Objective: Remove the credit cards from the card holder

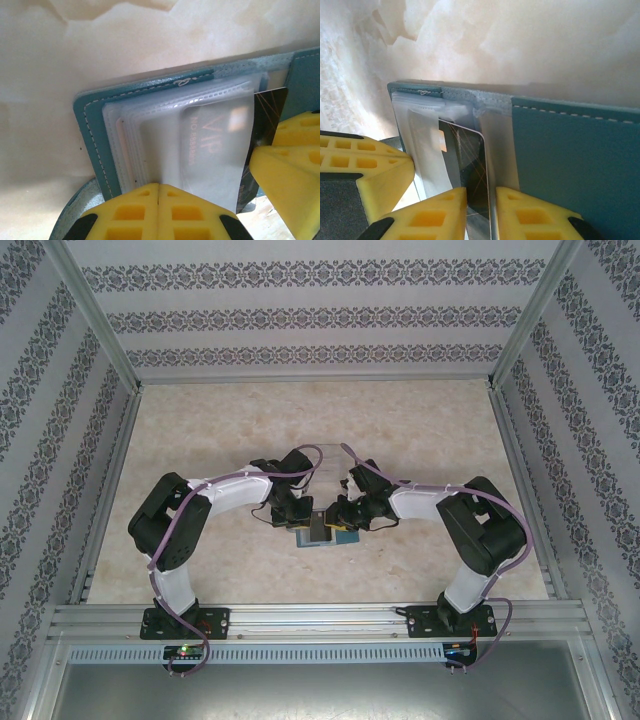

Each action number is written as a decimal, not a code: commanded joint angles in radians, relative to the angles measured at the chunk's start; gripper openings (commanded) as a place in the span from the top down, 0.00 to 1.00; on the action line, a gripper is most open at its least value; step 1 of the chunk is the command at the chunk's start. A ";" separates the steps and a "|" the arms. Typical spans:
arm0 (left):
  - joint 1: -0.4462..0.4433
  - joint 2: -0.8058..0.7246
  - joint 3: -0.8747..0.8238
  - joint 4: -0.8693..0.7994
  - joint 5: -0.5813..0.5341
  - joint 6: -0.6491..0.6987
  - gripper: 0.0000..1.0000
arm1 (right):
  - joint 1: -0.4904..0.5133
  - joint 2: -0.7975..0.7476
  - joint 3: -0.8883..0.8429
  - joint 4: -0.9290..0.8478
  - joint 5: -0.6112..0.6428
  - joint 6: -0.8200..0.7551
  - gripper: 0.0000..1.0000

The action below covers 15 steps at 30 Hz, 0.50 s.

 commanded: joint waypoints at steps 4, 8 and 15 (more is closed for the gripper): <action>-0.009 0.057 -0.021 -0.044 -0.044 0.019 0.97 | -0.002 0.009 -0.009 0.008 -0.006 -0.018 0.82; -0.009 0.059 -0.021 -0.040 -0.038 0.020 0.97 | -0.004 -0.011 -0.004 -0.032 0.023 -0.039 0.86; -0.009 0.056 -0.022 -0.035 -0.038 0.022 0.97 | -0.014 -0.047 0.023 -0.168 0.100 -0.114 0.88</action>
